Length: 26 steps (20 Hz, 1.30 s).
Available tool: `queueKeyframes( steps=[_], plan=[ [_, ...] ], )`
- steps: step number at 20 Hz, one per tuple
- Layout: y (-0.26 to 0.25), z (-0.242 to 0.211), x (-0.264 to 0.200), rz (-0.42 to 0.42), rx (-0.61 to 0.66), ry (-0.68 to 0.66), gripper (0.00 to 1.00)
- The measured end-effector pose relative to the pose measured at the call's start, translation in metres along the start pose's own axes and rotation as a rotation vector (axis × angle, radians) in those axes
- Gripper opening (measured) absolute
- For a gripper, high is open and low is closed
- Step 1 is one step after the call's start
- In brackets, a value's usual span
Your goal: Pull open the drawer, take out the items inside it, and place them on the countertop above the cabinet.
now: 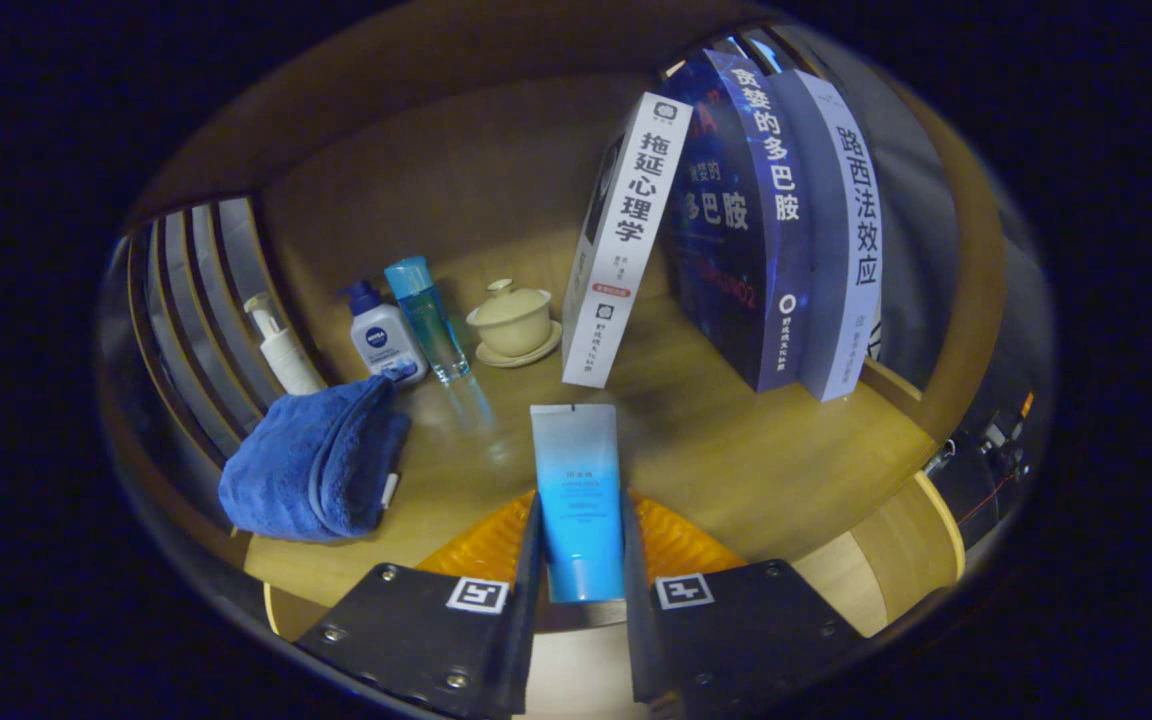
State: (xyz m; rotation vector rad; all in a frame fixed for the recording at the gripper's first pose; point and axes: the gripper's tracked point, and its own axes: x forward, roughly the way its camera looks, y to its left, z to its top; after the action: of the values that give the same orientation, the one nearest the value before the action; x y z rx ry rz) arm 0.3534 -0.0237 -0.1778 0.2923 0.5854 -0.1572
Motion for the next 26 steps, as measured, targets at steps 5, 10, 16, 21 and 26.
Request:
queueKeyframes(
  steps=[5,10,16,21,26],
  plan=[
    [0.003,0.01,0.007,0.029,0.018,-0.015,0.4],
    [0.002,0.012,0.005,0.025,0.019,-0.019,0.44],
    [0.007,0.027,-0.015,0.036,-0.011,-0.093,0.8],
    [0.003,0.053,-0.059,0.015,-0.059,-0.207,0.85],
    [0.001,0.071,-0.112,-0.019,-0.115,-0.313,0.85]
  ],
)
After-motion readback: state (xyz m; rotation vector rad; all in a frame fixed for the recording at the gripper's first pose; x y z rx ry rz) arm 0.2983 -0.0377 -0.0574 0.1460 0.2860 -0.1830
